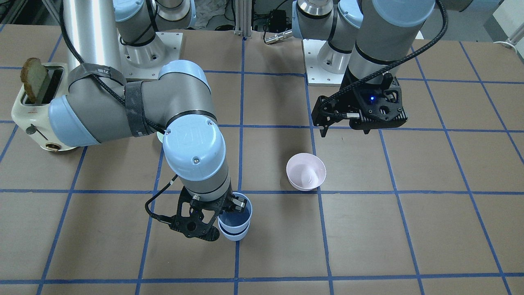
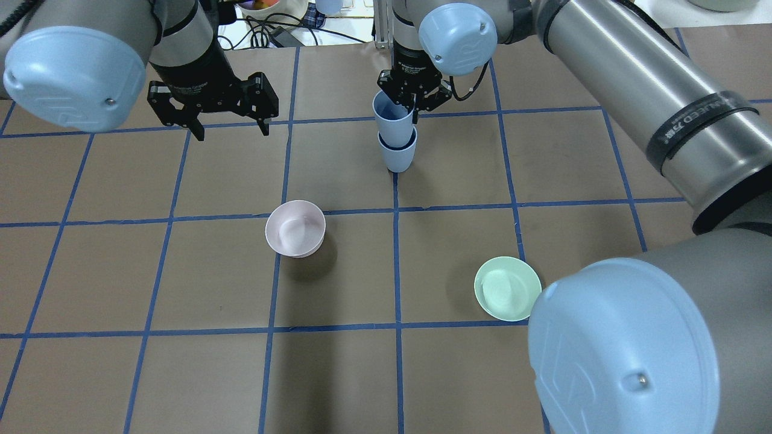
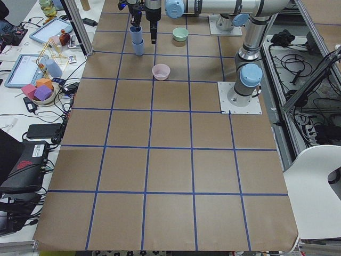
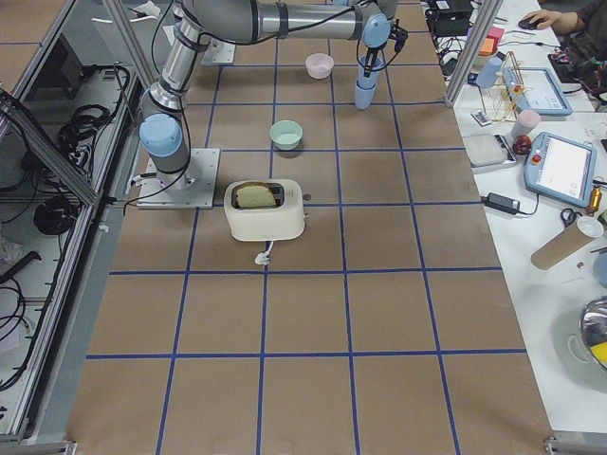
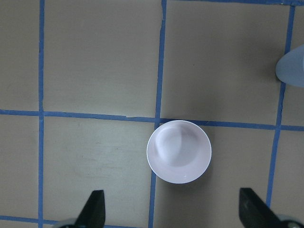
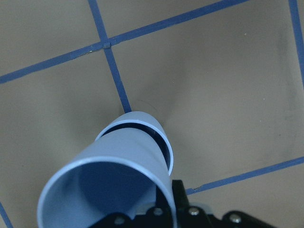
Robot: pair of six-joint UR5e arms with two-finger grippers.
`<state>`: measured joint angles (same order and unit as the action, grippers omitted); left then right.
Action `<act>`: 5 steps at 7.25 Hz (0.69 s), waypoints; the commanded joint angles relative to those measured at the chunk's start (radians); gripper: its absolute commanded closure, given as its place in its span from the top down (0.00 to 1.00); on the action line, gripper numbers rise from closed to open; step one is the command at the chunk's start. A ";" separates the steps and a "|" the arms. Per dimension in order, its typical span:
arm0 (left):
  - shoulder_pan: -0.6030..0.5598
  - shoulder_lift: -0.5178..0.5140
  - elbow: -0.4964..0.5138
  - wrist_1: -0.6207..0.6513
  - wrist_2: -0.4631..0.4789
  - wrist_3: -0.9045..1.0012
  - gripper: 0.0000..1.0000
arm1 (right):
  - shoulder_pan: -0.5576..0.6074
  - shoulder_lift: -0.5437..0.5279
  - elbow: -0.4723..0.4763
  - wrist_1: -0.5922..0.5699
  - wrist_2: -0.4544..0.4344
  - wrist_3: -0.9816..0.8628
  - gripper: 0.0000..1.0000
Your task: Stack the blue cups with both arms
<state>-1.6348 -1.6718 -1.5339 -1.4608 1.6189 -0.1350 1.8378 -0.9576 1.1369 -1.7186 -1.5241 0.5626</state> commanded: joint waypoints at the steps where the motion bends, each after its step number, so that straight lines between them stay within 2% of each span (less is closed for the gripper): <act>1: 0.001 0.000 0.001 -0.001 0.002 0.000 1.00 | 0.000 0.017 0.003 -0.003 -0.004 -0.001 0.30; 2: 0.001 -0.002 0.006 -0.001 -0.001 0.000 1.00 | -0.003 0.016 0.001 -0.004 0.001 -0.003 0.60; 3: 0.001 -0.005 0.009 -0.001 -0.001 0.000 1.00 | -0.014 0.010 -0.008 -0.007 0.004 -0.039 0.76; 5: 0.001 -0.005 0.011 -0.001 -0.001 -0.002 1.00 | -0.092 -0.033 -0.035 0.029 -0.007 -0.218 0.90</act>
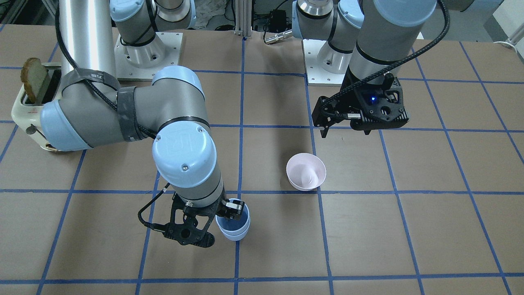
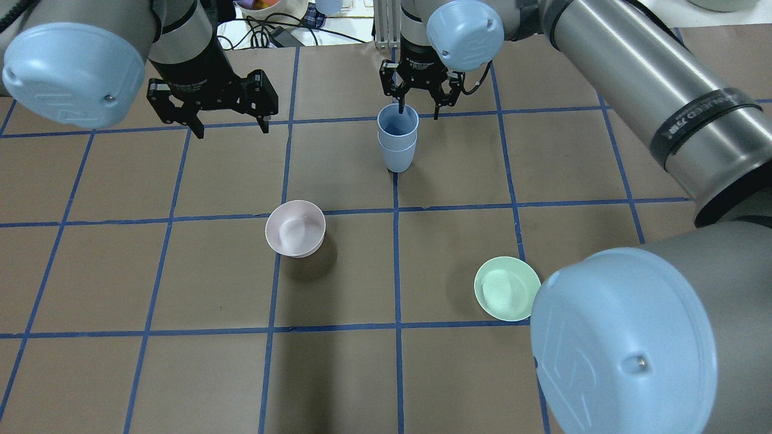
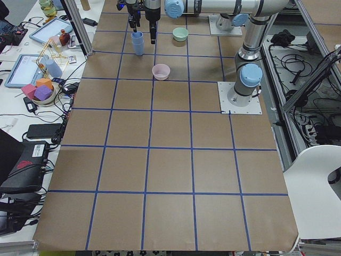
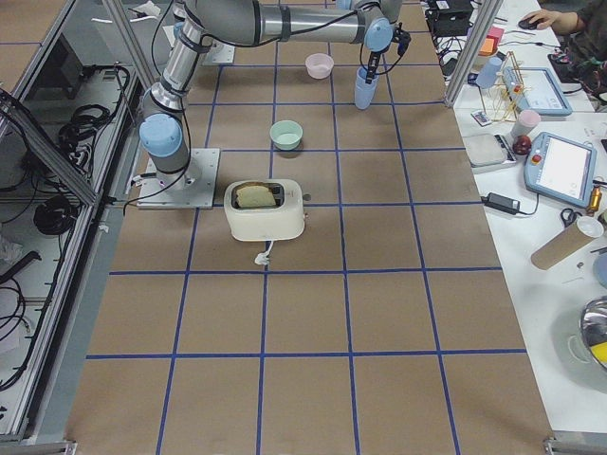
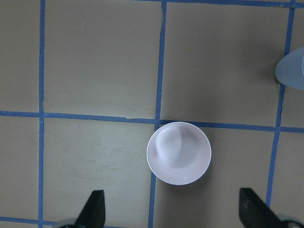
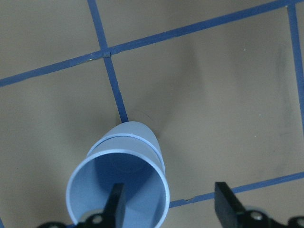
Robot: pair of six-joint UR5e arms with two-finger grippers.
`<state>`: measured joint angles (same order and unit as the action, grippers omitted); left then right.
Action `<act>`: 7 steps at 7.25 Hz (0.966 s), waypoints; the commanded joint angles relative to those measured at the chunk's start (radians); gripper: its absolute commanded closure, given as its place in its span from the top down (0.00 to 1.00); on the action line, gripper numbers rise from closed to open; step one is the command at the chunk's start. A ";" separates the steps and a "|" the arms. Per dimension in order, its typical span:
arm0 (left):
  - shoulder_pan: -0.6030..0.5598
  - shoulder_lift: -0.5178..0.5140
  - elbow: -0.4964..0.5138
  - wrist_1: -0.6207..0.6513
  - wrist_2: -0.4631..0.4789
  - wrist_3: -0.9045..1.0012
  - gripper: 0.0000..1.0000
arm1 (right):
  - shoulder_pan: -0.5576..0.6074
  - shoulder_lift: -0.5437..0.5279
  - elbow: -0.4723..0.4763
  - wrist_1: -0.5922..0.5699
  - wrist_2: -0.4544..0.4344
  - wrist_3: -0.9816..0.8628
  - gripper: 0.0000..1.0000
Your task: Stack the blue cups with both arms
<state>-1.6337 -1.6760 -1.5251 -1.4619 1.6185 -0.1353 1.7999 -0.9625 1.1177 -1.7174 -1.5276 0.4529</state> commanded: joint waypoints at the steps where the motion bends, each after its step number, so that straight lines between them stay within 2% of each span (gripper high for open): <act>1: -0.002 0.001 0.000 0.000 0.001 -0.001 1.00 | -0.130 -0.071 -0.009 0.126 -0.003 -0.252 0.90; 2: -0.002 0.002 -0.003 0.000 0.001 -0.001 1.00 | -0.192 -0.122 -0.003 0.200 -0.005 -0.375 0.99; 3: -0.002 0.002 -0.004 0.000 0.000 0.000 1.00 | -0.208 -0.180 0.005 0.234 -0.028 -0.396 0.99; 4: -0.002 0.002 -0.006 0.000 0.000 -0.001 1.00 | -0.208 -0.255 0.057 0.281 -0.037 -0.392 0.99; 6: -0.002 0.002 0.000 -0.005 0.006 -0.007 1.00 | -0.214 -0.451 0.265 0.247 -0.028 -0.393 1.00; 7: -0.002 0.004 0.000 -0.008 0.006 -0.007 1.00 | -0.212 -0.516 0.339 0.228 -0.023 -0.401 1.00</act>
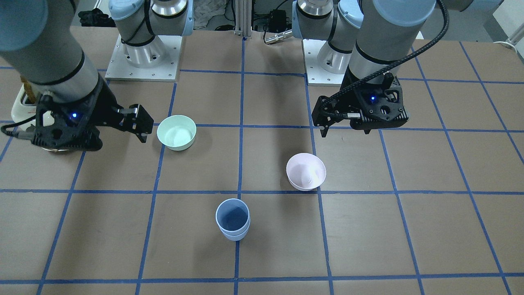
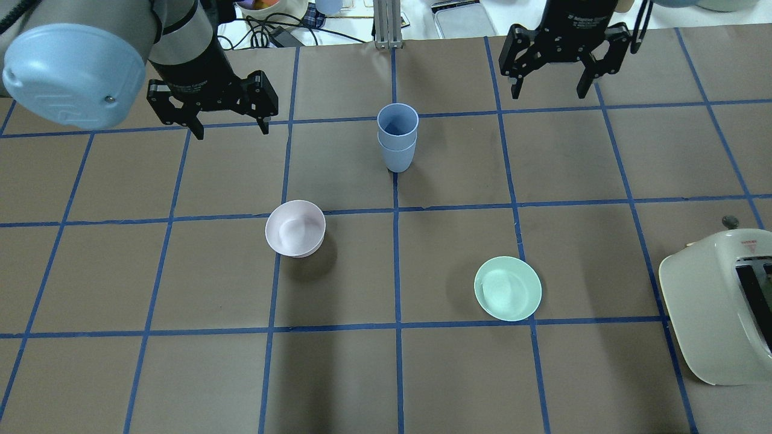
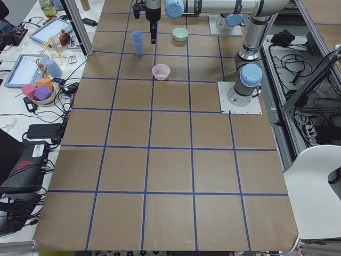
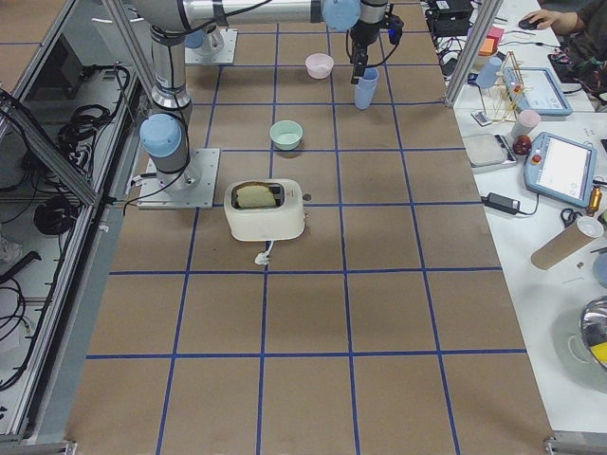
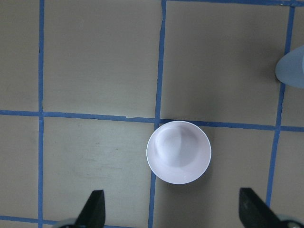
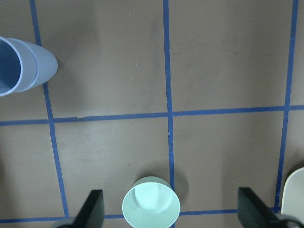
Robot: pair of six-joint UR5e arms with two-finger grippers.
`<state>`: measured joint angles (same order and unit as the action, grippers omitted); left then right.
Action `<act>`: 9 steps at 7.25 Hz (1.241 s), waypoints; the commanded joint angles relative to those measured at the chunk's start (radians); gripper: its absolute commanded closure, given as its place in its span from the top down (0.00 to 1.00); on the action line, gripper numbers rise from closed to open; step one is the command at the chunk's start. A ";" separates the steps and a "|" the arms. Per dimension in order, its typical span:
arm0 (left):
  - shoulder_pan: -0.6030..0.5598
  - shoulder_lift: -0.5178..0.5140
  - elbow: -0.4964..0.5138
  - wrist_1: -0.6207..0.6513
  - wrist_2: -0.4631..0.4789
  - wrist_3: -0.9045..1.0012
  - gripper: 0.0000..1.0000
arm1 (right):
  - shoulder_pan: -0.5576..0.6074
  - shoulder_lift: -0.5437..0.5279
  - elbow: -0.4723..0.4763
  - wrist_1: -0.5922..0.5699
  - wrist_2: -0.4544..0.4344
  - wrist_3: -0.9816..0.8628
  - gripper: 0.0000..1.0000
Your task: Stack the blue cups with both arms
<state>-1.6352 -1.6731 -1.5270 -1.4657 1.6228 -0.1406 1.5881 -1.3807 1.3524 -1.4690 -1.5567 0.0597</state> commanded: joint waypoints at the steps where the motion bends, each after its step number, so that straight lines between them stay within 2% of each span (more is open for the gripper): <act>1: 0.000 0.001 -0.001 -0.004 0.000 -0.001 1.00 | -0.007 -0.103 0.119 -0.031 0.001 -0.011 1.00; 3: 0.000 0.001 -0.002 -0.004 0.002 -0.001 1.00 | -0.010 -0.100 0.134 -0.097 -0.003 -0.067 1.00; 9: 0.001 0.004 -0.005 -0.002 0.008 0.004 1.00 | -0.010 -0.100 0.120 -0.112 -0.002 -0.067 1.00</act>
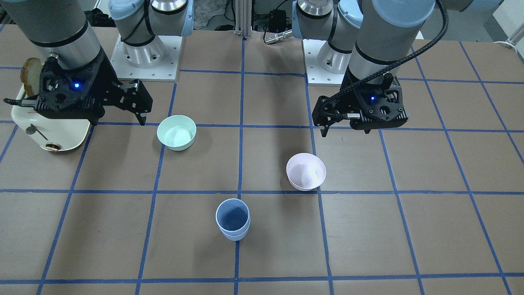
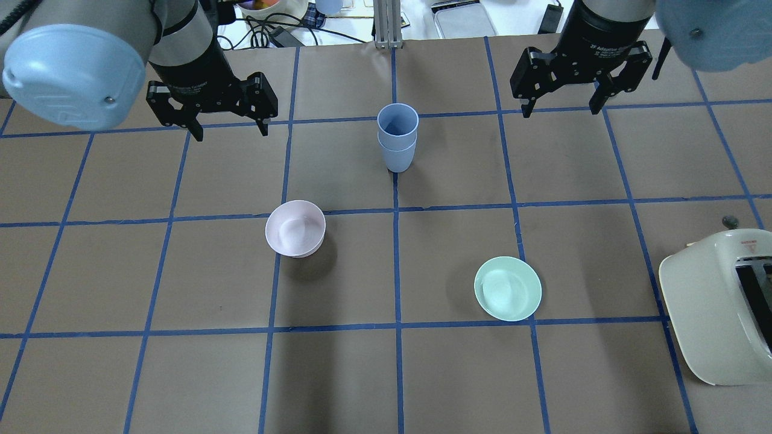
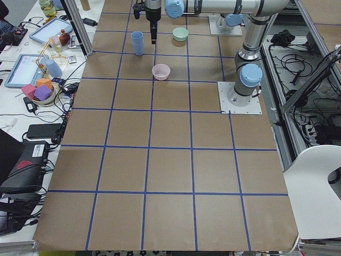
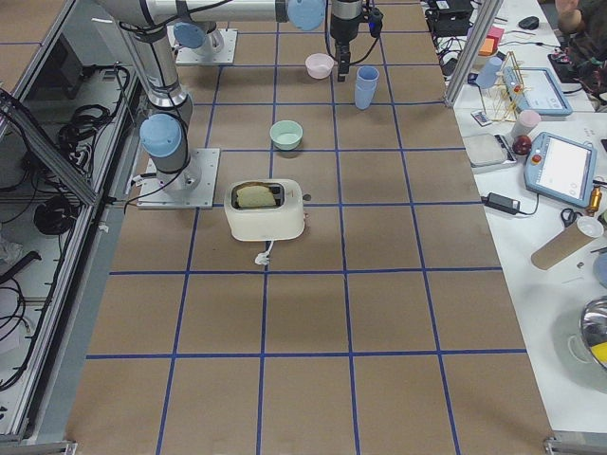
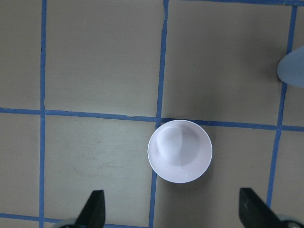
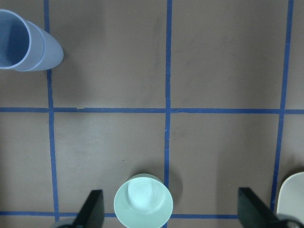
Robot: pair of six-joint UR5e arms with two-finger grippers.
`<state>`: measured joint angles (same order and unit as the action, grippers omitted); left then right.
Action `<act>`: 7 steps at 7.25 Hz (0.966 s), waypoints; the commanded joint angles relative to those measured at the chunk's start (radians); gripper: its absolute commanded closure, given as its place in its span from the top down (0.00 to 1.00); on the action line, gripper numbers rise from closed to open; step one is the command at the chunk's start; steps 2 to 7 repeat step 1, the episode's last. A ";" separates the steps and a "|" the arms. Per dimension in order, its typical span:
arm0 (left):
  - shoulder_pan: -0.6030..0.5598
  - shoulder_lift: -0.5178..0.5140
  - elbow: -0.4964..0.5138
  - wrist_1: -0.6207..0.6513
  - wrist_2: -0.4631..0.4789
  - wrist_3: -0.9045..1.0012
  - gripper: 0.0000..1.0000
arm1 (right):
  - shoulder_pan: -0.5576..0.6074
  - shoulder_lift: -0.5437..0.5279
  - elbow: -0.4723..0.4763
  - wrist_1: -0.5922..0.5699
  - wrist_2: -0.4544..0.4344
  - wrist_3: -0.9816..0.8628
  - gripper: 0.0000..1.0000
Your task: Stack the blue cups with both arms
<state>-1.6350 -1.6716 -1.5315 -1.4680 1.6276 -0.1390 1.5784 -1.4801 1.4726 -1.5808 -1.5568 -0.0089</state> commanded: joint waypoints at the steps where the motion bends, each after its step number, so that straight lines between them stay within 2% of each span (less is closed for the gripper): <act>1: 0.001 0.003 -0.002 0.000 0.003 0.004 1.00 | 0.000 0.000 0.002 -0.001 -0.003 0.000 1.00; 7: 0.001 0.003 -0.002 0.000 0.003 0.004 1.00 | 0.000 0.000 0.002 -0.001 -0.003 0.000 1.00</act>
